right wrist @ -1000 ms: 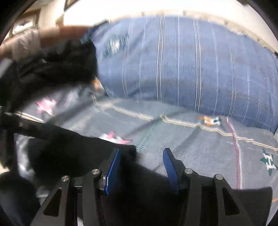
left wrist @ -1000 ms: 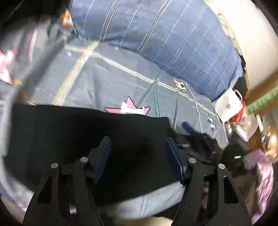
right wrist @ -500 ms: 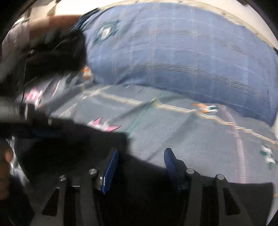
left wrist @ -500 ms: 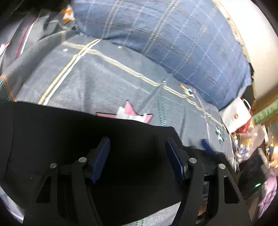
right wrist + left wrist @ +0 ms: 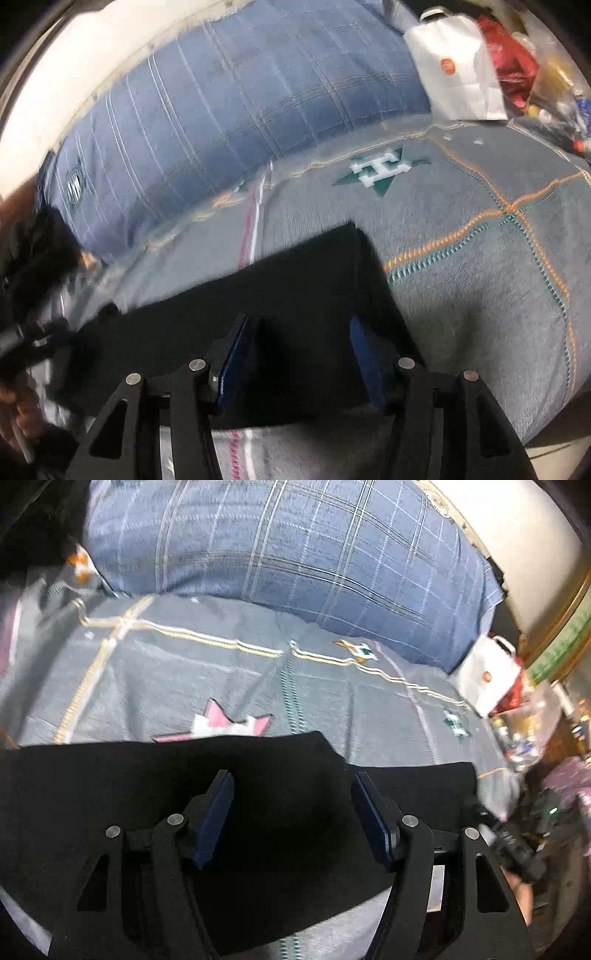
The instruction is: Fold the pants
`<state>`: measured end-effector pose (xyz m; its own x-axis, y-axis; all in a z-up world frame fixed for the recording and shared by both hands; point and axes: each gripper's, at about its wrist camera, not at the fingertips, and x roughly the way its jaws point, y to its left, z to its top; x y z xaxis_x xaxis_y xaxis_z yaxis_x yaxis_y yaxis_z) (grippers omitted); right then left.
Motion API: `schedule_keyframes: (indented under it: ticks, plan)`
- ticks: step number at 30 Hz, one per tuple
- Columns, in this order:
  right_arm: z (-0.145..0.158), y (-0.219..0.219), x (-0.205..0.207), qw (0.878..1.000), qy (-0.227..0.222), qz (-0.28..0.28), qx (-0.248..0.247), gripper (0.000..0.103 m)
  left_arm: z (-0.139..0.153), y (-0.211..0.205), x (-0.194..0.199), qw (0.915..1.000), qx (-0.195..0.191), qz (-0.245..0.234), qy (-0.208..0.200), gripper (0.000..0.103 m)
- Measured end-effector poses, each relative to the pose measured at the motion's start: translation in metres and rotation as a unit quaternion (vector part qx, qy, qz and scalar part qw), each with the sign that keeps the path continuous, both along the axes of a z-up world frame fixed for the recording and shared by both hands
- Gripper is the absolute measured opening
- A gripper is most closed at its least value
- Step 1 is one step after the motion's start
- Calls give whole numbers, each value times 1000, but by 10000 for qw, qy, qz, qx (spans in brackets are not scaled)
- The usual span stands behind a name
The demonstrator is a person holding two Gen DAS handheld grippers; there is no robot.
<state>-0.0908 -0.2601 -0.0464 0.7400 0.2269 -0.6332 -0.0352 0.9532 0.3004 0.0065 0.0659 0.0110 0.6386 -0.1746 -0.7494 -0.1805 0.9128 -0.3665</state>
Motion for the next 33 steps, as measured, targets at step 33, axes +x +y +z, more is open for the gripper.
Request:
schedule_keyframes:
  ticks: [33]
  plan:
    - [53, -94, -16, 9914, -570, -892, 772, 55, 4, -31, -8, 9840, 1702, 466, -236, 65]
